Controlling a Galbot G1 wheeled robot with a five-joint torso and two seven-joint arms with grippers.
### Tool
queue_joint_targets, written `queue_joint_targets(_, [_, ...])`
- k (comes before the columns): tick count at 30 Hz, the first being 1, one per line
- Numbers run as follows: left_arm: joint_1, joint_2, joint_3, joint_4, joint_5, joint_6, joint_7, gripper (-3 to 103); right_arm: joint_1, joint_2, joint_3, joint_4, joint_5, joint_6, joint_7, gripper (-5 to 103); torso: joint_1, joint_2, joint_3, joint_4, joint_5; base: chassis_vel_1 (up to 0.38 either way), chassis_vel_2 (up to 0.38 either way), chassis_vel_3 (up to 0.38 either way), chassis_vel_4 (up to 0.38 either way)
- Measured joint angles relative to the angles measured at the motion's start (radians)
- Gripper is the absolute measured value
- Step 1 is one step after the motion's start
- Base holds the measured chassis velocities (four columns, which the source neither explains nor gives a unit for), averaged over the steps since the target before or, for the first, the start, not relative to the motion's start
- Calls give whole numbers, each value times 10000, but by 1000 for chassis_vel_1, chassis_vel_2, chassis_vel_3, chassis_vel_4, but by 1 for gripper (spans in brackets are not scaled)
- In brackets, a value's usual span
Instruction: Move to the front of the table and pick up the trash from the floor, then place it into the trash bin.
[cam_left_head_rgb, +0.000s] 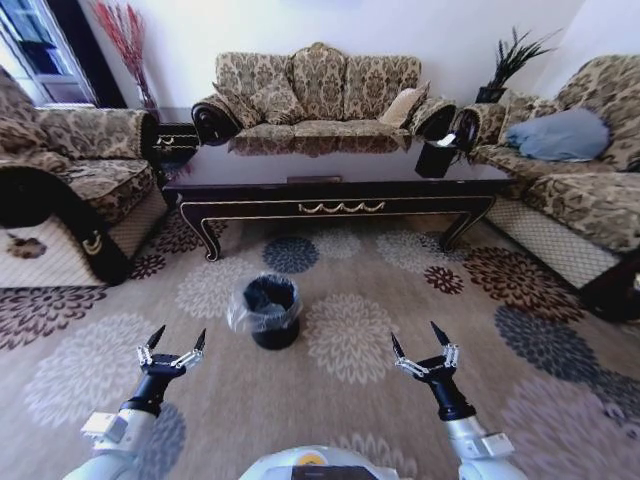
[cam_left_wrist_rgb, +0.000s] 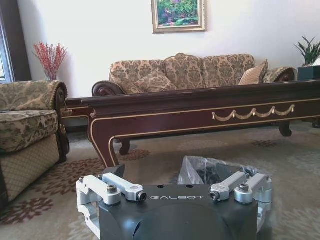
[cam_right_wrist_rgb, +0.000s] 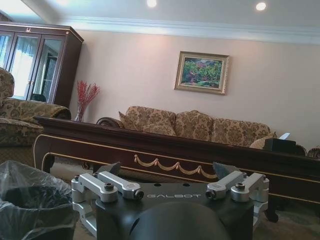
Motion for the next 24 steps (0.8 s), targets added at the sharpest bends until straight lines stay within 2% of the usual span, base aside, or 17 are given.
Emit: queue_joint_targets(24, [0,0,0,0,0,1,0,100,-1,0,0,1,0,-1,0,100,0,1,0,0,-3,313,-308,-311,315])
